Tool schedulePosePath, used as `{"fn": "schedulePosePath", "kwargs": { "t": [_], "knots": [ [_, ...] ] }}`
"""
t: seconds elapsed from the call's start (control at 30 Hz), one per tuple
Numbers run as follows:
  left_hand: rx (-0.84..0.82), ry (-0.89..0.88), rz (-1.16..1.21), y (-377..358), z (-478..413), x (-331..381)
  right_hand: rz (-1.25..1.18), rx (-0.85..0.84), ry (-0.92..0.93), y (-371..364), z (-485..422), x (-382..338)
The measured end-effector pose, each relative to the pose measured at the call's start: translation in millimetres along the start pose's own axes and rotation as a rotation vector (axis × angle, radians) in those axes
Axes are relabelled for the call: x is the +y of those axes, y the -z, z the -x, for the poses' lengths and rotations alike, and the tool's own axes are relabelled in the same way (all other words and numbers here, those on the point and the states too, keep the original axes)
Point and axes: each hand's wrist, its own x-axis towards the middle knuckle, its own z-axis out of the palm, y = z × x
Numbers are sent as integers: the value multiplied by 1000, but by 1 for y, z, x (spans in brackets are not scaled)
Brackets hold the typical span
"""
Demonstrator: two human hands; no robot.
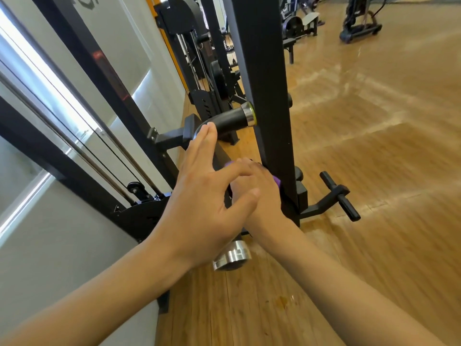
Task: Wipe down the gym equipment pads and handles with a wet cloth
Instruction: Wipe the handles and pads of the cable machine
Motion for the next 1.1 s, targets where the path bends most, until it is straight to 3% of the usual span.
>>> {"fn": "schedulePosePath", "kwargs": {
  "t": [0.13, 0.2, 0.37, 0.57, 0.73, 0.93, 1.1],
  "knots": [
    [-19, -5, 23, 1, 2, -4, 10, 207, 78, -13, 66, 21],
    [-9, -3, 57, 2, 4, -6, 71, 219, 159, -10, 88, 28],
    [-17, 7, 8, 2, 5, -3, 79, 139, 195, 1, 18, 20],
    [-15, 30, 7, 1, 0, -3, 22, 335, 345, -33, 97, 60],
    [-13, 21, -7, -4, -4, -5, -105, 345, 268, -30, 56, 46],
    [-18, 43, -29, 0, -9, -8, -6, 345, 339, -75, 112, 90],
    [-11, 20, -38, -2, -12, -7, -207, 456, 267, -73, 77, 76]
  ]
}}
